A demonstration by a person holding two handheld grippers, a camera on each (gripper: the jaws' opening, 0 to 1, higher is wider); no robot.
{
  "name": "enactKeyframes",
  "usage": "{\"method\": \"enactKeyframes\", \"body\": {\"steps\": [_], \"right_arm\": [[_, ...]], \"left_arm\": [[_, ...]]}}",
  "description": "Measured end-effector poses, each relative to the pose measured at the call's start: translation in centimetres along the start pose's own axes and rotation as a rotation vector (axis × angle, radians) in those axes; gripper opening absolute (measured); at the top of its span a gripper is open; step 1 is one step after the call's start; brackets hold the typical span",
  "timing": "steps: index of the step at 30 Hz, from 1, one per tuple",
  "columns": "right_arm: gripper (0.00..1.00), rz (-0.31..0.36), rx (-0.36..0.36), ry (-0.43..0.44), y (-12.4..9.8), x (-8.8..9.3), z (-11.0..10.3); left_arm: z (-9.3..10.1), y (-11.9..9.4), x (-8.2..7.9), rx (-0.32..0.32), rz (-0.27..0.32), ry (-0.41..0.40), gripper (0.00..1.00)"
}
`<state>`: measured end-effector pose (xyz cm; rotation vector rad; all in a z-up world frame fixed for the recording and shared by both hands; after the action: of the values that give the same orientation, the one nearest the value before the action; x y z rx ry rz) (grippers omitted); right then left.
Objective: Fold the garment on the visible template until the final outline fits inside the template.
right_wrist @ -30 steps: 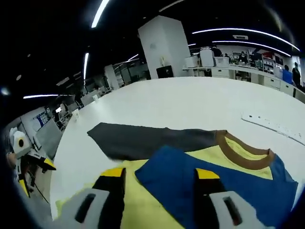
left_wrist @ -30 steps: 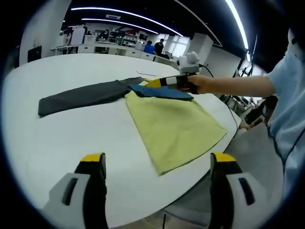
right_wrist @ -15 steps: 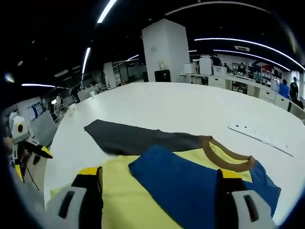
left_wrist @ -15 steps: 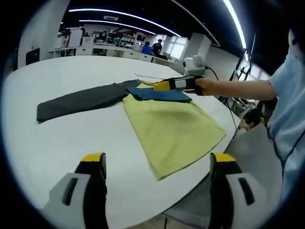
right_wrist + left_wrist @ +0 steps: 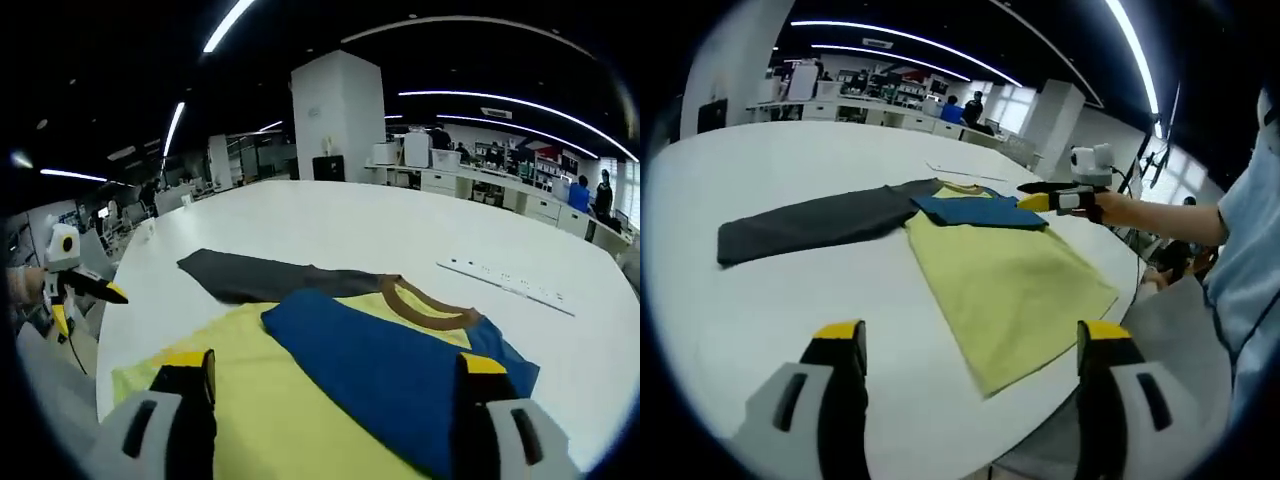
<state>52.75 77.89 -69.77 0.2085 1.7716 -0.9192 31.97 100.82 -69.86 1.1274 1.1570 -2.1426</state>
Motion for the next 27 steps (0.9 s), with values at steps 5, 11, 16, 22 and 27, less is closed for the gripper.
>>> {"method": "enactKeyframes", "body": {"steps": [5, 11, 16, 22, 27], "right_arm": [[1.00, 0.028, 0.046, 0.091, -2.6, 1.0, 2.0], [1.00, 0.046, 0.085, 0.117, -5.2, 1.8, 3.6], [1.00, 0.047, 0.110, 0.114, -7.5, 2.5, 4.6], [1.00, 0.039, 0.113, 0.124, -9.4, 3.5, 4.6], [1.00, 0.043, 0.115, 0.143, -10.5, 4.1, 4.2]], "left_arm": [[-0.3, 0.2, -0.5, -0.006, 0.001, -0.003, 0.84], [-0.8, 0.3, -1.5, -0.012, 0.000, 0.006, 0.83], [-1.7, 0.3, -2.1, -0.017, -0.014, 0.019, 0.82], [-2.9, 0.5, -2.6, -0.025, -0.022, 0.018, 0.81], [-5.1, 0.7, -2.9, -0.060, -0.026, -0.008, 0.79]]}}
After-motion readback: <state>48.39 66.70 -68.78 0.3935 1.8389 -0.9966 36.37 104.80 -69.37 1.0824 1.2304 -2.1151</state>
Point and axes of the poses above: the point that each gripper's makers call its tool centre point, and the gripper's own axes: y roughly forward along the fingers, z roughly to its right, x roughly out of its underside, the point moved 1 cm from there along -y, roughly backward along the fingers, and after that the axes turned 3 degrees about y, right-handed, at the moved point
